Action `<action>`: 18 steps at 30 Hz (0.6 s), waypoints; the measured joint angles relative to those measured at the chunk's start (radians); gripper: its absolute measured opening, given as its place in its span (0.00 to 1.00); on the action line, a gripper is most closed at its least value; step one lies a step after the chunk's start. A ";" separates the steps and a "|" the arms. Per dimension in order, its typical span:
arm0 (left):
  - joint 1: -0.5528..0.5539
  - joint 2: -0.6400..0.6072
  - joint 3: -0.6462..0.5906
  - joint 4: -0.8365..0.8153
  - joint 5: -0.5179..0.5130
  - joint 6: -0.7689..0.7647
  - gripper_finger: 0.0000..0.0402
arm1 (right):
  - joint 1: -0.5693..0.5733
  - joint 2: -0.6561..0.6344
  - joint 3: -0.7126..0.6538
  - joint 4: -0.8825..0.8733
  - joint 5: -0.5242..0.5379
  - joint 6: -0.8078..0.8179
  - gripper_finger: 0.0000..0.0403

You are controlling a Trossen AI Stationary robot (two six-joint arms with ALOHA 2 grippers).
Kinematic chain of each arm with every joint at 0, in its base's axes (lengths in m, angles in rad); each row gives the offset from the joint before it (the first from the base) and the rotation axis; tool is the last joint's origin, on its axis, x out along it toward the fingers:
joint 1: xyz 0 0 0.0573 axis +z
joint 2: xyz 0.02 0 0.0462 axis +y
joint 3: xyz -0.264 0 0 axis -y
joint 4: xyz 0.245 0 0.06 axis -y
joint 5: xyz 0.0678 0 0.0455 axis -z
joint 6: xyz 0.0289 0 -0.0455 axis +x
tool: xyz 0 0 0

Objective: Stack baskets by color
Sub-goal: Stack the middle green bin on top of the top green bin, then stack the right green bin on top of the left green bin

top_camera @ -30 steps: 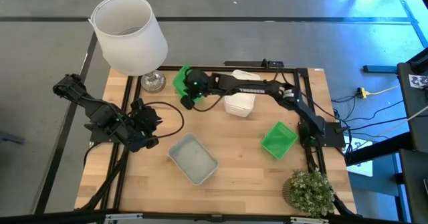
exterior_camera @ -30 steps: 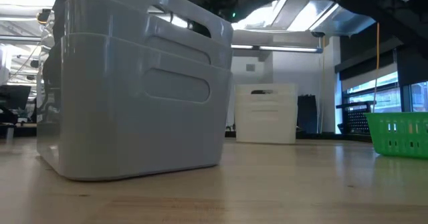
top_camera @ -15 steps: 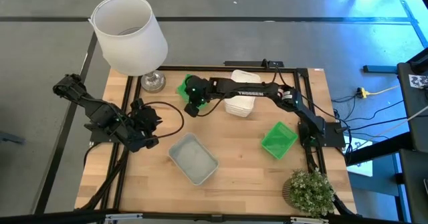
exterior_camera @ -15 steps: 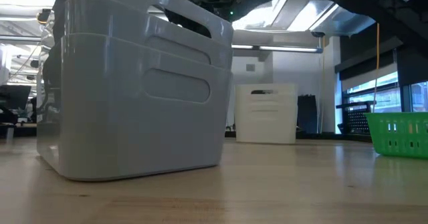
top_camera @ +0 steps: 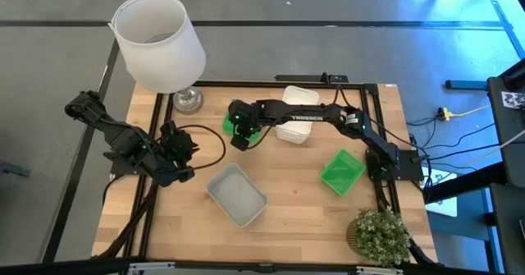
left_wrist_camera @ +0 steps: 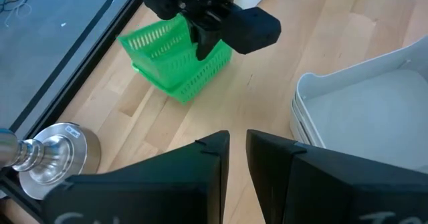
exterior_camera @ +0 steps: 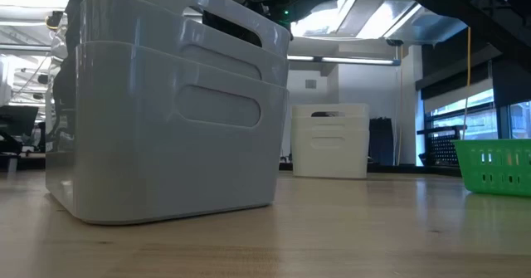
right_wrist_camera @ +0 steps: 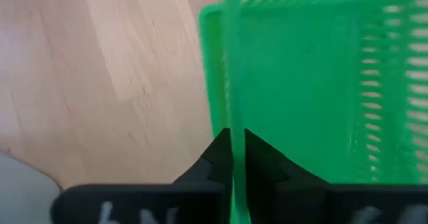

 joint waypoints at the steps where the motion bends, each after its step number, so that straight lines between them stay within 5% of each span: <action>1: 0.000 0.000 0.000 0.000 0.000 0.000 0.11 | 0.000 0.000 0.000 -0.003 -0.001 0.006 0.08; 11: 0.000 0.000 0.000 0.000 0.000 0.000 0.11 | 0.000 0.000 0.000 0.027 -0.099 -0.003 0.19; 18: -0.001 0.000 0.000 -0.001 0.001 0.000 0.11 | 0.034 -0.028 0.108 -0.109 -0.092 -0.107 0.19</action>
